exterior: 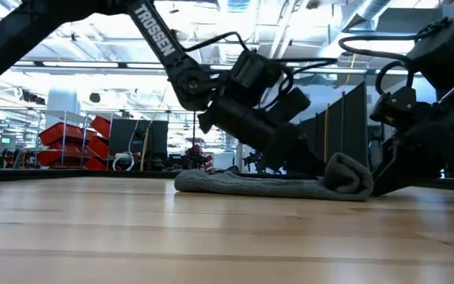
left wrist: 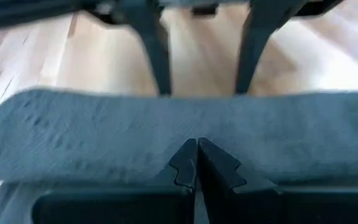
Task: Roll towel
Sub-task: Roll the gray towel
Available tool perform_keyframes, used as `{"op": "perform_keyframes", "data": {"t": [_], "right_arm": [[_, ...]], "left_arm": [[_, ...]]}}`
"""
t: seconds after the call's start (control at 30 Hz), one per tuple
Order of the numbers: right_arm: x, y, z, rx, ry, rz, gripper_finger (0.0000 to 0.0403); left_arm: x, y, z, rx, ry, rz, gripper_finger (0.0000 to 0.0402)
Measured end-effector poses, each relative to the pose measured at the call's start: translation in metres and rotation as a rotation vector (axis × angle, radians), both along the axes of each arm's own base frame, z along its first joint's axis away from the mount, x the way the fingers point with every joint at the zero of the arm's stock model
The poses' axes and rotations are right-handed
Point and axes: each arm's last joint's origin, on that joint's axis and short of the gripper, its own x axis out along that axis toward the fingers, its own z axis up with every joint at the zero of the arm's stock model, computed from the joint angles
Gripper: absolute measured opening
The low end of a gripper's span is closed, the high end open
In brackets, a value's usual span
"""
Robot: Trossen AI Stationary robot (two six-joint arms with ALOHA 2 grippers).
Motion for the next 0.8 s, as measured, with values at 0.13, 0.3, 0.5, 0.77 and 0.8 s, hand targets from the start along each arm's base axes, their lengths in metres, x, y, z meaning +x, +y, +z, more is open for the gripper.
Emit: {"op": "perform_keyframes", "data": {"t": [0.13, 0.3, 0.5, 0.77, 0.8], "right_arm": [[0.002, -0.001, 0.001, -0.007, -0.022, -0.003, 0.024], [0.003, -0.005, 0.002, 0.001, -0.023, -0.01, 0.024], [0.004, -0.009, 0.002, -0.002, -0.016, -0.023, 0.024], [0.019, -0.012, 0.012, -0.088, 0.003, 0.026, 0.024], [0.021, -0.012, 0.015, -0.101, 0.012, 0.03, 0.024]], "left_arm": [[-0.005, 0.007, -0.006, 0.0, 0.04, 0.012, 0.0], [-0.008, 0.006, -0.015, -0.006, 0.046, 0.015, 0.0], [-0.004, 0.0, -0.033, -0.034, 0.024, 0.018, 0.0], [-0.003, -0.003, -0.035, -0.053, 0.024, 0.029, 0.0], [-0.004, -0.003, -0.035, -0.053, 0.026, 0.029, 0.0]]}}
